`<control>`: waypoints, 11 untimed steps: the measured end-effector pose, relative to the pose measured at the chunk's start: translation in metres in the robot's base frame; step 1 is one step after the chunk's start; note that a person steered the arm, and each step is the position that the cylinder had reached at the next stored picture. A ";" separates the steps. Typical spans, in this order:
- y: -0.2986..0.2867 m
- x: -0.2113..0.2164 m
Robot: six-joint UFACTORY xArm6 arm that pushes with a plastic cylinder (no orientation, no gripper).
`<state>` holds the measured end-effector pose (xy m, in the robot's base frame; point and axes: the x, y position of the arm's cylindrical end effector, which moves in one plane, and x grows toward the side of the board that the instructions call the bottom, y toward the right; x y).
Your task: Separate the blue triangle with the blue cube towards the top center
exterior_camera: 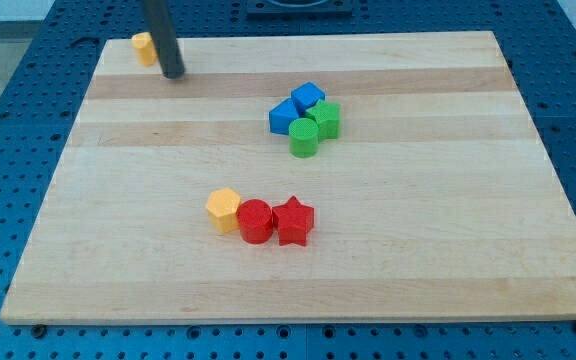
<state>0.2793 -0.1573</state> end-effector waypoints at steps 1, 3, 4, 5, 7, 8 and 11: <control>0.076 0.004; 0.219 0.020; 0.226 0.038; 0.189 0.049; 0.151 0.108; 0.135 0.133; 0.078 0.089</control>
<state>0.3679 -0.0793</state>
